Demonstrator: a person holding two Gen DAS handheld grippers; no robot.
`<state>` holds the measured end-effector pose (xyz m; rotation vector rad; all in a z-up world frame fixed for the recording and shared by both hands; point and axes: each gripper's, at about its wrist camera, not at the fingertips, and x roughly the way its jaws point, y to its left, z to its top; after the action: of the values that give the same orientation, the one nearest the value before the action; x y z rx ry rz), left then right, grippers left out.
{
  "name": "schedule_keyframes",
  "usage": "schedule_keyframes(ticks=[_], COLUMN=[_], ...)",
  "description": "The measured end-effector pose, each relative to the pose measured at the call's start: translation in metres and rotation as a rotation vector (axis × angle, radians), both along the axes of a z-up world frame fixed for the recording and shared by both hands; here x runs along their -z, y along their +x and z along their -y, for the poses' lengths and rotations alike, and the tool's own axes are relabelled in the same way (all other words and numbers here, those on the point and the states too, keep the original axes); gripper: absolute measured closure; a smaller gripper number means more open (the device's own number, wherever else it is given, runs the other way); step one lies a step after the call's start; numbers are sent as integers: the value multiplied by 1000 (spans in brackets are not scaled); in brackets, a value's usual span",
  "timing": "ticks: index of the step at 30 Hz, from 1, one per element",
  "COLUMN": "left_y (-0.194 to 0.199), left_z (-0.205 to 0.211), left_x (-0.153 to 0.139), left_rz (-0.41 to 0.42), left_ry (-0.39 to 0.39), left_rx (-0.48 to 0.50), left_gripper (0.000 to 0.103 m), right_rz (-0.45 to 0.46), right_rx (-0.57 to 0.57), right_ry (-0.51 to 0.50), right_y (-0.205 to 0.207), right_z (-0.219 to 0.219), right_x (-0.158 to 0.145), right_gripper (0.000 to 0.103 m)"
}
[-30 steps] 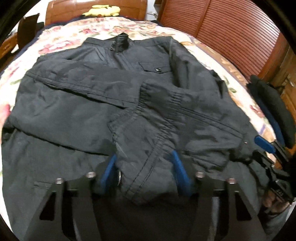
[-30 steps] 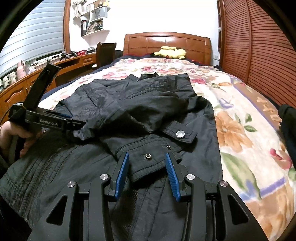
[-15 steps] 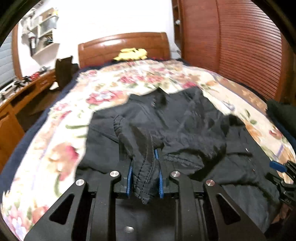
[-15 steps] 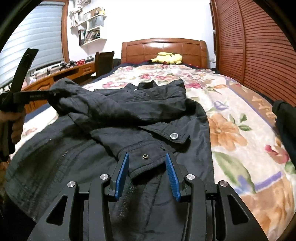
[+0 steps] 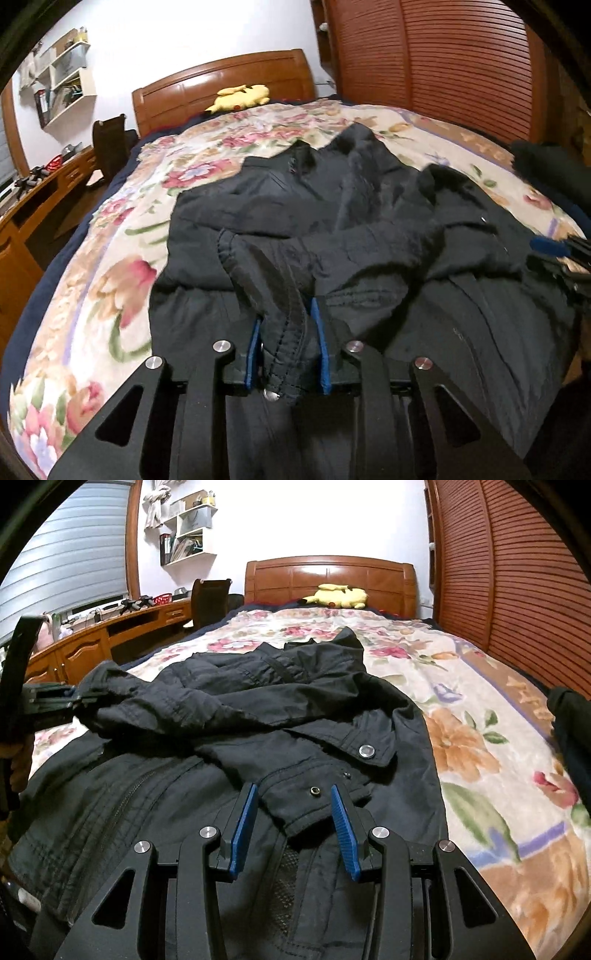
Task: Fold large clothes
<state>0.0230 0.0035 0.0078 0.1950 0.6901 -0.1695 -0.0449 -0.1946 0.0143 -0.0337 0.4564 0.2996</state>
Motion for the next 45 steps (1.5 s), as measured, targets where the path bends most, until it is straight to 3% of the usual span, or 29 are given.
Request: schedule_keyframes(ticks=[4,6,8,9,10,16,30,32,33,35,36,37,40,45], left_y=[-11,-11,-7,-6,-3,31,104,106,107,106,104,101,83,53], left_z=[-7,-14,-20,-22,-25,-36,-33,-31,-30,-27,-25,-22,-12,-2], left_x=[-4,-6,-7,-8,-9,-12,24,30,34,36,36,35,21,-14], left_rz=[17,13,16,24,32,12,-211,-257,-289,-316,-320,-318,-249,-95], left_ry=[-13,-38,-51,-51,-50,-67,-131,-159,-188,-210,-210,-206,-140,-50], left_rx=[22,15,7,4,-4,-41,-69,-52,-28,-9,6,17,27,6], left_gripper=[56,54,40,27,23,23,23,32,43,57,73,78,87,89], right_rz=[-4,15,31,34,35,18,-1,-3,-3,-1,0,1,1,-11], right_rx=[-39,-57,-67,-72,-78,-98,-71,-69,-70,-71,-72,-72,-73,-55], right_ry=[10,16,24,27,27,2,-18,-18,-18,-19,-19,-19,-24,-40], right_y=[3,6,8,9,11,22,19,19,18,16,16,15,14,8], right_z=[-5,-9,-15,-17,-20,-34,-27,-26,-24,-24,-23,-22,-20,-10], right_x=[-7,-13,-19,-19,-20,-14,-9,-8,-8,-8,-8,-8,-6,2], right_gripper=[61,61,61,61,61,61,61,61,61,61,61,61,61,61])
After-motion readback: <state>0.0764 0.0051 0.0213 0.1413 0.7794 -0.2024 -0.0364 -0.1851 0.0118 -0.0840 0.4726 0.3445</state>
